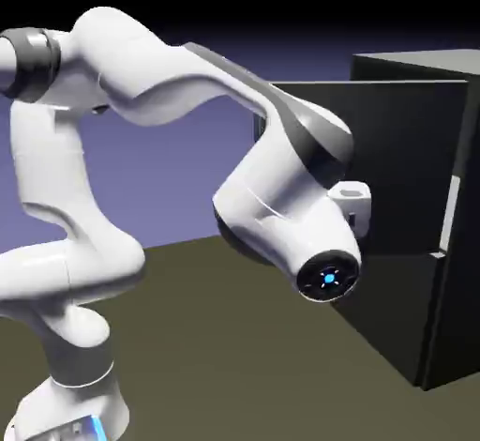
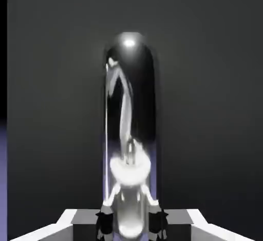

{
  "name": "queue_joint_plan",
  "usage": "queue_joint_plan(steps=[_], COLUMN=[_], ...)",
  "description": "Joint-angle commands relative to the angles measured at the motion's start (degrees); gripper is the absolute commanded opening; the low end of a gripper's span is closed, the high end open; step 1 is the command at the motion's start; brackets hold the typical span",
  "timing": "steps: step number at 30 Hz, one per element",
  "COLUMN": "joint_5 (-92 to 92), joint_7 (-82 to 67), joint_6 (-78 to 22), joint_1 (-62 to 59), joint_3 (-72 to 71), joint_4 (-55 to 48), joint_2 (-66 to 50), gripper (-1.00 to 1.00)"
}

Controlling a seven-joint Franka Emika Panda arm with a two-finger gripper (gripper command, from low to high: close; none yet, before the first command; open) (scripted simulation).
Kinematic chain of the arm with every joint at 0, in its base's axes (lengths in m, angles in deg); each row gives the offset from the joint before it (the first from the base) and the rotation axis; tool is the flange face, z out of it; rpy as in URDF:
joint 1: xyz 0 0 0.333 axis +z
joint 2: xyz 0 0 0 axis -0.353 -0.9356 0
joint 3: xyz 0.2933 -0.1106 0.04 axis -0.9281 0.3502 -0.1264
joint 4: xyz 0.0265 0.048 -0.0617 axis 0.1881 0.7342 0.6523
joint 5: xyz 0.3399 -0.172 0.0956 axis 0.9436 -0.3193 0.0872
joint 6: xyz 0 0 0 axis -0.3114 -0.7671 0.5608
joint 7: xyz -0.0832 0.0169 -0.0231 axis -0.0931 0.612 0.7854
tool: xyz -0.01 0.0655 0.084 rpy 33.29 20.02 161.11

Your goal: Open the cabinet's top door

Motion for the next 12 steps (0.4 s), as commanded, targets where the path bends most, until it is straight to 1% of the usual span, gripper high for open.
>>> queue_joint_plan(steps=[1, 10, 11, 12], joint_5=[-1.6, -14.5, -14.6, -14.6], joint_7=[-0.2, 0.7, 0.7, 0.7], joint_6=[-0.3, -3.9, -3.9, -3.9], joint_1=[-0.1, 1.1, 1.1, 1.1], joint_3=[-0.2, -1.8, -1.8, -1.8], joint_4=[-1.8, -19.7, -19.8, -19.8], joint_2=[-2.1, -20.7, -20.8, -20.8], gripper=[-1.0, -1.0, -1.0, 1.0])
